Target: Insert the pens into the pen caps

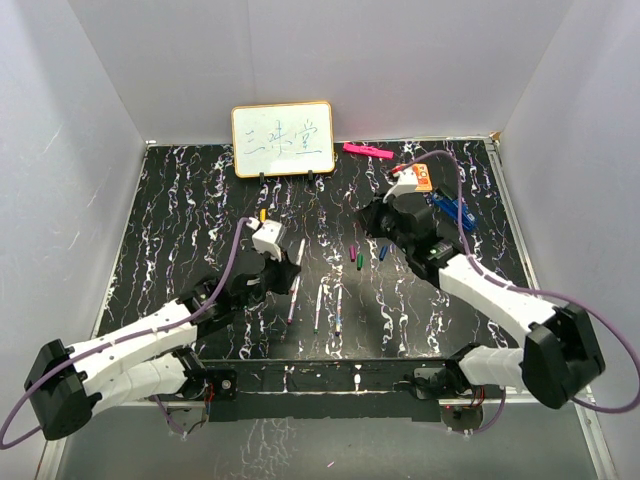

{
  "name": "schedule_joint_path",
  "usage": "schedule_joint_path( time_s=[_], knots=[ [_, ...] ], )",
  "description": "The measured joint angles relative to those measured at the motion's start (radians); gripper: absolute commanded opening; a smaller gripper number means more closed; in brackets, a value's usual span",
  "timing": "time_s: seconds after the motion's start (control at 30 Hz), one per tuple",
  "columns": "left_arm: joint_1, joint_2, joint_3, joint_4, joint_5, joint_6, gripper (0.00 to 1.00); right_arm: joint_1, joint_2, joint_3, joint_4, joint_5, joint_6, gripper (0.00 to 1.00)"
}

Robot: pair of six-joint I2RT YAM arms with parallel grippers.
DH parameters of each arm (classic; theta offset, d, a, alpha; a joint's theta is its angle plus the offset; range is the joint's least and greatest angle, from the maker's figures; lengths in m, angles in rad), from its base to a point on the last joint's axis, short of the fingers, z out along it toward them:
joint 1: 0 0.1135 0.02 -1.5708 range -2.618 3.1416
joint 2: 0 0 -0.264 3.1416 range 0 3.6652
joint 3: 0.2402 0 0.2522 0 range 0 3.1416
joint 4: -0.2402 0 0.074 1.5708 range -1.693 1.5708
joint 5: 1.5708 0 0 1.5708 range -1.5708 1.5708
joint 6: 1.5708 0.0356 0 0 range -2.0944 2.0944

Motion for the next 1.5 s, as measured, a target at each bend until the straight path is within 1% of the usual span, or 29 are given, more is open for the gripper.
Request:
schedule_joint_path(
  time_s=[0.13,0.33,0.47,0.93,1.2,1.5],
  knots=[
    [0.000,0.033,-0.028,0.151,0.073,0.002,0.00,0.000,-0.084,-0.055,0.131,-0.059,0.000,0.00],
    [-0.003,0.090,-0.119,0.427,0.166,-0.045,0.00,0.015,-0.124,-0.084,0.292,-0.137,0.000,0.00],
    [-0.004,0.127,-0.125,0.525,0.200,-0.069,0.00,0.034,-0.142,-0.108,0.344,-0.165,0.001,0.00],
    [-0.004,0.148,-0.119,0.658,0.229,-0.115,0.00,0.079,-0.142,-0.109,0.461,-0.188,0.015,0.00],
    [-0.004,0.166,-0.119,0.671,0.227,-0.131,0.00,0.118,-0.141,-0.147,0.500,-0.185,0.034,0.00],
    [-0.004,0.166,-0.118,0.676,0.226,-0.131,0.00,0.126,-0.141,-0.157,0.517,-0.181,0.035,0.00]
  ],
)
